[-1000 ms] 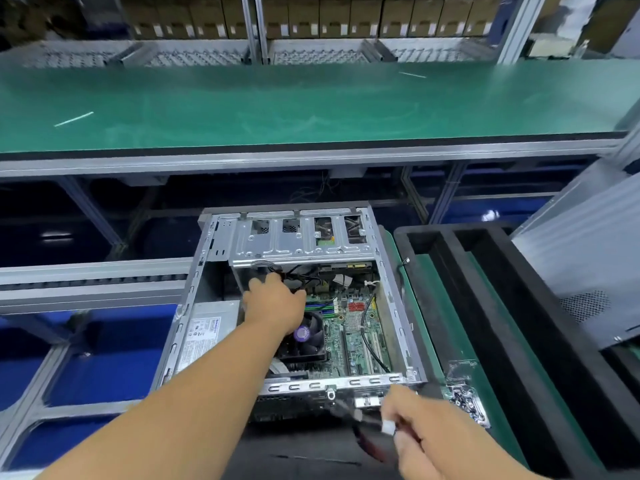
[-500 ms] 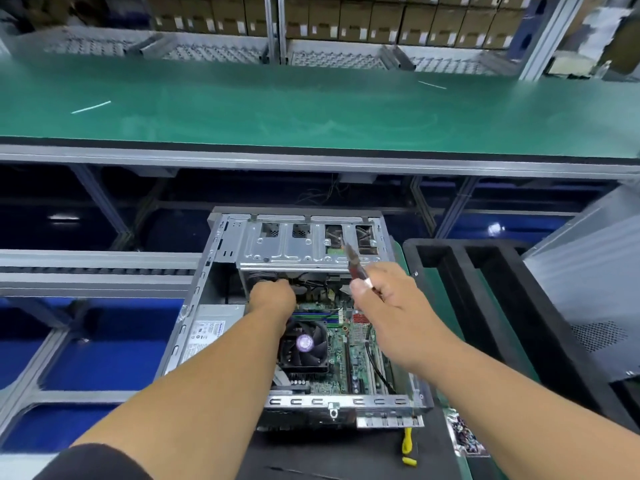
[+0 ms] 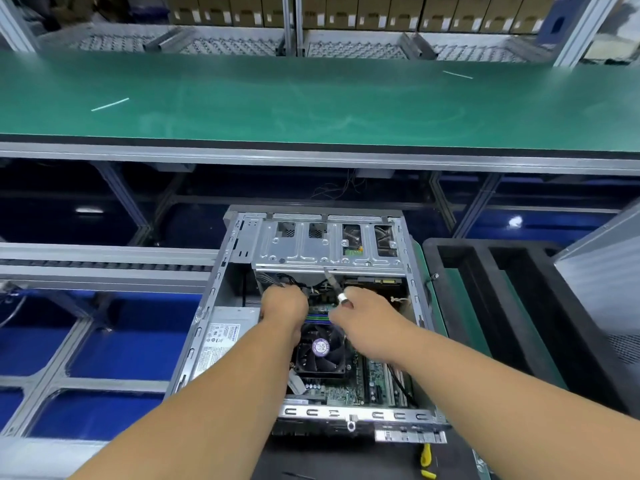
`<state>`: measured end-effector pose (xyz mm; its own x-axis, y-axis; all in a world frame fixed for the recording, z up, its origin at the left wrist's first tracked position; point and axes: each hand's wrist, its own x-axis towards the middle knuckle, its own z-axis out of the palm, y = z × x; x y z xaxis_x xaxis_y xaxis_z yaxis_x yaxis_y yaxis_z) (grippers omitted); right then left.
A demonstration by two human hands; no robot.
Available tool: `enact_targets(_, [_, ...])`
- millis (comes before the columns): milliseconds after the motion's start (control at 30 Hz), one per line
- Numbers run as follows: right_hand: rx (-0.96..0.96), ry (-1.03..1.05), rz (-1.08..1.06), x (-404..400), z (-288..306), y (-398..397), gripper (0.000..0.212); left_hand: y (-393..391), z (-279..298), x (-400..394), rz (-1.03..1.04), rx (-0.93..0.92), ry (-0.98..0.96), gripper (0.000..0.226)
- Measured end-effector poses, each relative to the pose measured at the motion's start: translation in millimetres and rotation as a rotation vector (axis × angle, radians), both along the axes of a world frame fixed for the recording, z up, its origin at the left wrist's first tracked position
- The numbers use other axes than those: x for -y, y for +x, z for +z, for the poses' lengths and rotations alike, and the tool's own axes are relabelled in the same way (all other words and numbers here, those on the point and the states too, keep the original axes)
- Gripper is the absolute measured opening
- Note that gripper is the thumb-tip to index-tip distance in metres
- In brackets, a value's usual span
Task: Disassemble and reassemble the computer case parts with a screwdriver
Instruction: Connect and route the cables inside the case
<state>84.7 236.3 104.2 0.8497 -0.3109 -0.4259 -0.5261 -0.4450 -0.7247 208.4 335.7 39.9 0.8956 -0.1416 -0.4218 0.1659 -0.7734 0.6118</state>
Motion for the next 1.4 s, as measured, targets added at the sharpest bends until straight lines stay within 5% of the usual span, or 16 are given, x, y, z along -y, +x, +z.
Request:
enact_targets(200, [-0.086,-0.458,0.167,-10.6,-11.7,17.6,0.02,-0.1,-4.3,-4.7,-0.163,0.055,0.258,0.053])
enact_targets(367, [-0.155,-0.57,0.171,-13.5,-24.8,25.2,0.041,-2.7,-4.8,-8.6,-0.142,0.078,0.164,0.055])
enact_targets(600, [-0.163,-0.725,0.261,-16.8,-36.9,24.5,0.063,-6.2,-7.2,-12.7,-0.154,0.135,0.11,0.028])
enact_targets(667, [-0.146,-0.75,0.274,-16.2,-39.3,23.2,0.062,-0.8,-12.5,-10.0,-0.122,0.119,0.06,0.026])
enact_targets(767, [-0.124,-0.76,0.295,-15.6,-40.2,23.3,0.06,0.9,-4.5,-7.6,-0.313,0.137,0.258,0.025])
enact_targets(1000, [-0.132,-0.888,0.46,-14.8,-30.4,25.1,0.026,-4.5,-5.3,-5.9,-0.043,0.076,0.147,0.027])
enact_targets(1133, [-0.088,-0.831,0.383,-9.2,-26.4,24.6,0.015,-9.5,-11.7,-3.6,-0.102,0.065,0.152,0.017])
enact_targets(1233, [-0.017,-0.659,0.228,-4.1,-30.4,15.7,0.012,-3.8,-8.4,4.0,0.445,-0.231,-0.49,0.005])
enact_targets(1400, [0.095,-0.265,0.018,5.6,-23.7,-16.6,0.021,-8.8,-15.8,6.6,0.367,-0.236,-0.487,0.034])
